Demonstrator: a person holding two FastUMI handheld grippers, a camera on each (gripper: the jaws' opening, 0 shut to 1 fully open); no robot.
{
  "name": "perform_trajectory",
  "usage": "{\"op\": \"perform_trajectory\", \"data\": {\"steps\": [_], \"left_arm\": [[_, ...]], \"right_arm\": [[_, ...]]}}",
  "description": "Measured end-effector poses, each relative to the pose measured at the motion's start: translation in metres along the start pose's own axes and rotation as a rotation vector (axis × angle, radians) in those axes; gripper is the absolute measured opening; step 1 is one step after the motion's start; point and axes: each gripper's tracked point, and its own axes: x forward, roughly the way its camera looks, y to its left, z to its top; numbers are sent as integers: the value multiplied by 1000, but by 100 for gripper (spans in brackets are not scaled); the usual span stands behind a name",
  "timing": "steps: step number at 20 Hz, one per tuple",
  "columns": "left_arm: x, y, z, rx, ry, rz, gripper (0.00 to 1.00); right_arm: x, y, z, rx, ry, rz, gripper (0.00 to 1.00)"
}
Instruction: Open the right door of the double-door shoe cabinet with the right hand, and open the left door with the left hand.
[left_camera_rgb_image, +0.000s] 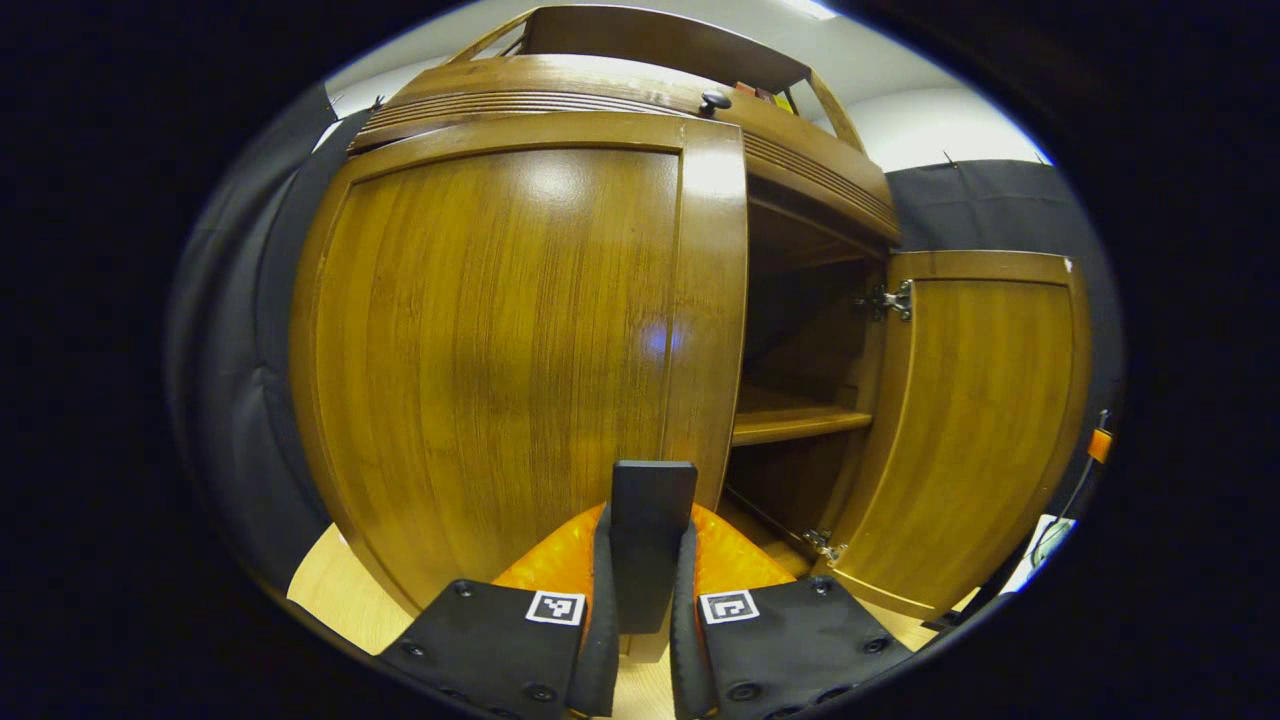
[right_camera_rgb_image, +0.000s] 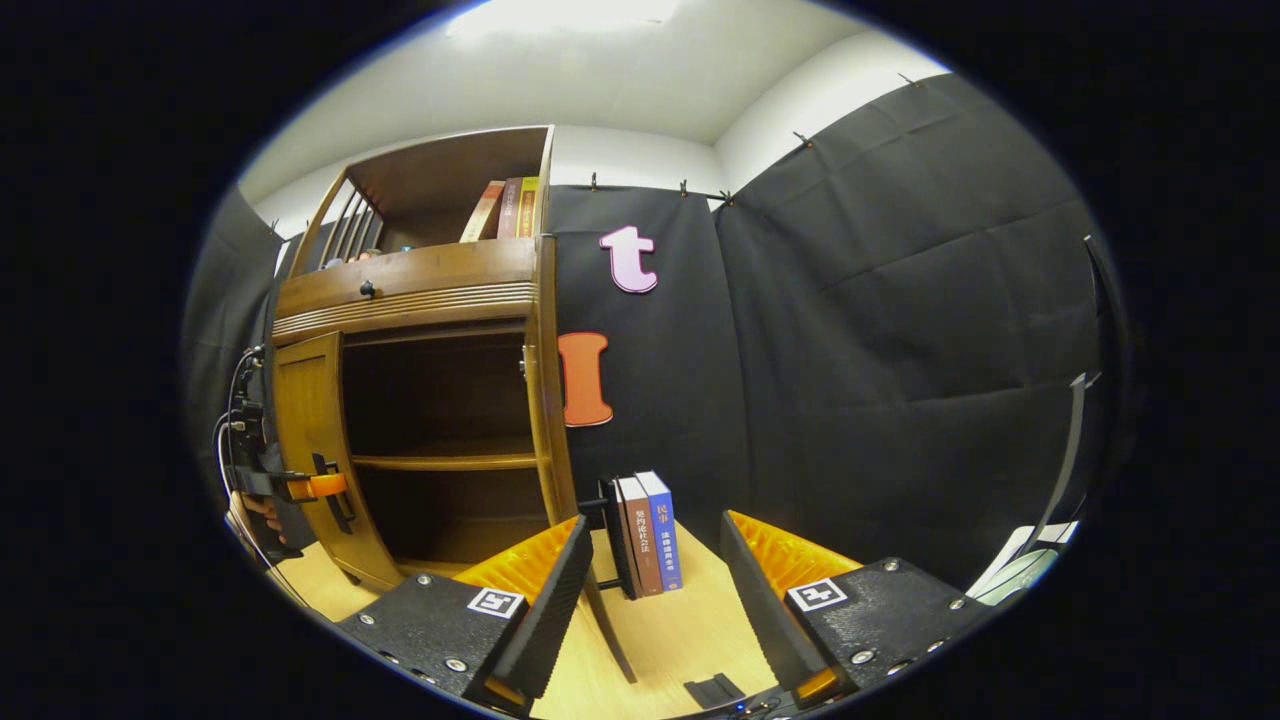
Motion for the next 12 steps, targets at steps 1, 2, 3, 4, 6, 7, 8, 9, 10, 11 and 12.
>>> {"op": "perform_trajectory", "data": {"steps": [1, 2, 3, 4, 6, 7, 8, 9, 10, 11, 12], "left_arm": [[-10, 1, 0, 8, -1, -6, 27], [-18, 2, 1, 16, -3, -9, 28], [-25, 3, 1, 19, -3, -10, 29], [-35, 5, 0, 21, -2, -11, 29], [-52, 10, 0, 27, 2, -17, 29], [-60, 11, -1, 23, 5, -22, 29], [-66, 13, -2, 25, 4, -27, 29], [-71, 14, -3, 27, 4, -31, 29], [-79, 18, -3, 27, 3, -34, 28], [-87, 21, -2, 29, 2, -34, 29], [-94, 23, -1, 32, 0, -34, 28]], "right_arm": [[-2, 5, 1, 5, 0, 9, 81], [-4, 11, 4, 7, -1, 17, 81], [-6, 16, 6, 6, -4, 25, 81], [-8, 21, 6, 0, -2, 31, 81], [-10, 31, 2, -7, 10, 43, 75], [-8, 35, -1, -3, 11, 52, 81], [-6, 42, -2, 2, 13, 62, 81], [-6, 48, -3, 8, 13, 72, 81], [-6, 53, -4, 11, 15, 81, 81], [-7, 59, -6, 12, 17, 90, 81], [-7, 65, -7, 12, 17, 99, 81]]}}
